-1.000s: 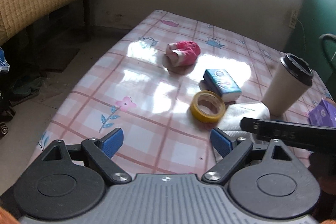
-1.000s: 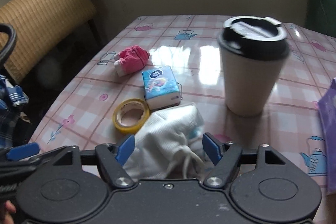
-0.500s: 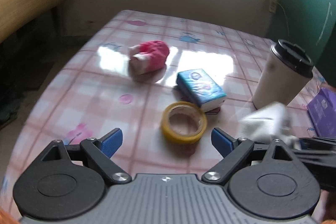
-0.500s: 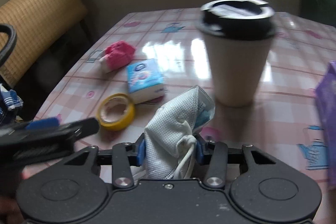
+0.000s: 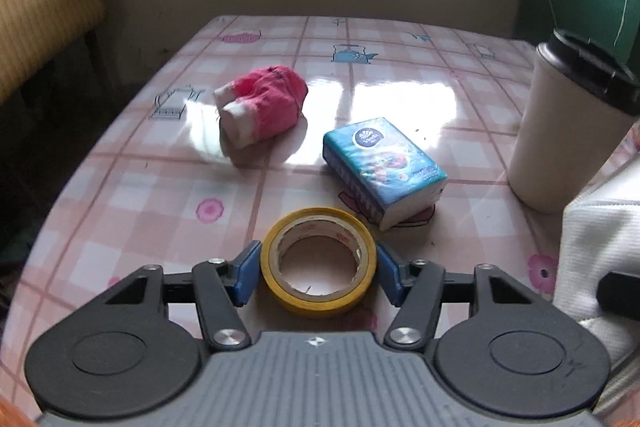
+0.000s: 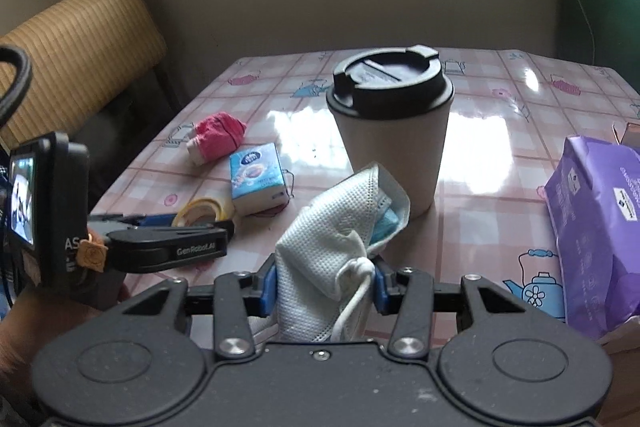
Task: Organize soft objects
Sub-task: 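Grasp the white face mask with the right gripper while the left grasps the yellow tape roll, then carry the white mask and yellow tape roll with both grippers toward the box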
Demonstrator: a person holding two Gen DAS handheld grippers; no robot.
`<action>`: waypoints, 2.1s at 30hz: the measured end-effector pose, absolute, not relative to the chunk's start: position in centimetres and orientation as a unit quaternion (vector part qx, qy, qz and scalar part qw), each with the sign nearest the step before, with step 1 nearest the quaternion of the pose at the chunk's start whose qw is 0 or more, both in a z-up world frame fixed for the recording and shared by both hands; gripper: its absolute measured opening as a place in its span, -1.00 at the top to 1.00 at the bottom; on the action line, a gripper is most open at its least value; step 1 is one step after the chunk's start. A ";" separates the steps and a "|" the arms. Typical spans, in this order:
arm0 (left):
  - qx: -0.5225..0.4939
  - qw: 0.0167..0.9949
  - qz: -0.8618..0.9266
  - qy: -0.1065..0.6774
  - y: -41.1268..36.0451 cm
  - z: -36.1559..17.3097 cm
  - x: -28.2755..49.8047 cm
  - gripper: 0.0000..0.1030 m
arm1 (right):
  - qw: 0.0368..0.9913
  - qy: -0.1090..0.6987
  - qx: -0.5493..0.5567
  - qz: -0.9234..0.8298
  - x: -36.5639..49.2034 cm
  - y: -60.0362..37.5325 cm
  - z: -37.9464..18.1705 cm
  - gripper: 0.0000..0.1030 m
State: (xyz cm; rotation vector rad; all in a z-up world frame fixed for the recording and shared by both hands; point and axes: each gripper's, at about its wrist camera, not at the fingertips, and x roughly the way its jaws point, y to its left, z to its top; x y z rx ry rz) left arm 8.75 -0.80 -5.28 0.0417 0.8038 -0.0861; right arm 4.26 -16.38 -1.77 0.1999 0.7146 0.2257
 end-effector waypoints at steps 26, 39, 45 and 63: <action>-0.030 0.944 -0.007 0.328 -1.8 6.2 9.0 -0.18 | 0.948 0.276 0.029 0.154 8.1 -15.2 8.2 -0.06; -0.020 0.944 -0.018 0.329 -3.4 7.2 10.1 -0.18 | 0.953 0.270 0.044 0.133 8.7 -17.3 9.5 -0.05; -0.018 0.943 -0.029 0.330 -4.2 7.5 10.3 -0.18 | 0.955 0.266 0.048 0.125 8.4 -18.3 9.7 -0.05; -0.011 0.942 -0.047 0.332 -6.1 7.7 10.4 -0.18 | 0.958 0.262 0.062 0.101 7.8 -21.1 10.4 -0.06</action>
